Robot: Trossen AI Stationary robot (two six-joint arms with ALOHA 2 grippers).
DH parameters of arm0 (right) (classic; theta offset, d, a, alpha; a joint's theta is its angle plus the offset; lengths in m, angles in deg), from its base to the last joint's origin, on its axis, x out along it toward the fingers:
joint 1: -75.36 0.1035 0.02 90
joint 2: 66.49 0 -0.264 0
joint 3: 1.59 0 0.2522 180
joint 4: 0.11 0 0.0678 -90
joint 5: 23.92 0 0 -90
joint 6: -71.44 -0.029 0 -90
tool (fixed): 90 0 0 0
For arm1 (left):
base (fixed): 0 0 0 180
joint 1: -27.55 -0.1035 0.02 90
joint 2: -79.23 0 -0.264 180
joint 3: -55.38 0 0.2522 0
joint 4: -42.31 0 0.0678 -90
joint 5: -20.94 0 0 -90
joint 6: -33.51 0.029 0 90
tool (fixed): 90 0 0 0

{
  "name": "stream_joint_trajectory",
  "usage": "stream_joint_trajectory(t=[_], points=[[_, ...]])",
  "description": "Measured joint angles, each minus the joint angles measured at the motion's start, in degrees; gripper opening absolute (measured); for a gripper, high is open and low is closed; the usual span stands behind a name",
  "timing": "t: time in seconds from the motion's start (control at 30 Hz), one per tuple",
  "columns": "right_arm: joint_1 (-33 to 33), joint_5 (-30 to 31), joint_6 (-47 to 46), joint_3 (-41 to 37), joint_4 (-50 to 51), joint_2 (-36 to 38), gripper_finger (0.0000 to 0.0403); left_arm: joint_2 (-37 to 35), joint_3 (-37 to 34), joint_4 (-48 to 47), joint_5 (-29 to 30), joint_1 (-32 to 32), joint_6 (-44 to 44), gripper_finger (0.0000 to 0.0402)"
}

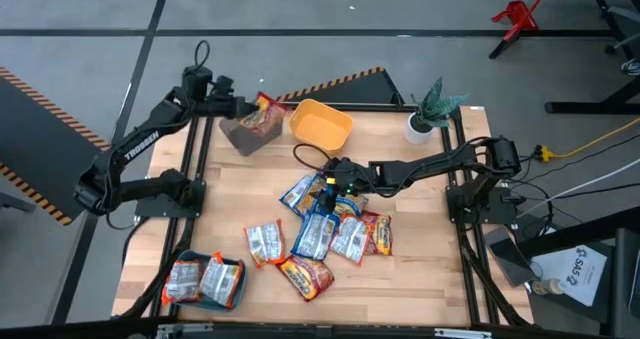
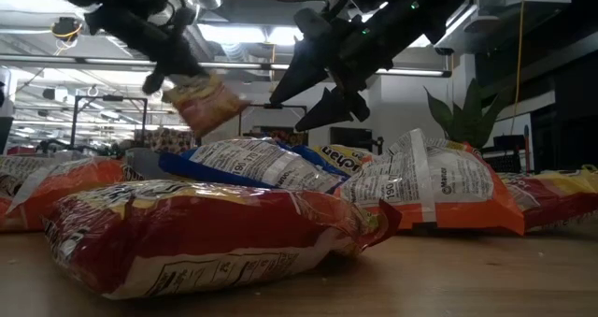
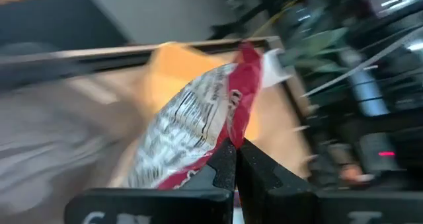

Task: Sort Maruchan noodles
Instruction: Put the red noodle pack into the gray bin

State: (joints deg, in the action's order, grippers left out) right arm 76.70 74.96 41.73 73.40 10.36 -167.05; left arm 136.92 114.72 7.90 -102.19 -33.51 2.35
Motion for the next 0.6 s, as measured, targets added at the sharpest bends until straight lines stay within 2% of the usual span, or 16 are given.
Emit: stream_joint_trajectory(t=[0.1, 0.27, 0.6], points=[[0.01, 0.49, -0.02, 0.0, -0.02, 0.0, 0.034, 0.06, 0.25, -5.18, 2.99, -1.57, 4.86, 0.0], [0.0, 0.66, -0.02, 0.0, -0.02, 0.0, 0.034, 0.6, -0.51, -5.99, 6.78, -3.77, 8.57, 0.0], [0.0, 1.16, -0.02, 0.0, 0.02, 0.0, 0.034, 6.51, -1.17, -9.86, 6.93, -4.31, 13.92, 0.0]])
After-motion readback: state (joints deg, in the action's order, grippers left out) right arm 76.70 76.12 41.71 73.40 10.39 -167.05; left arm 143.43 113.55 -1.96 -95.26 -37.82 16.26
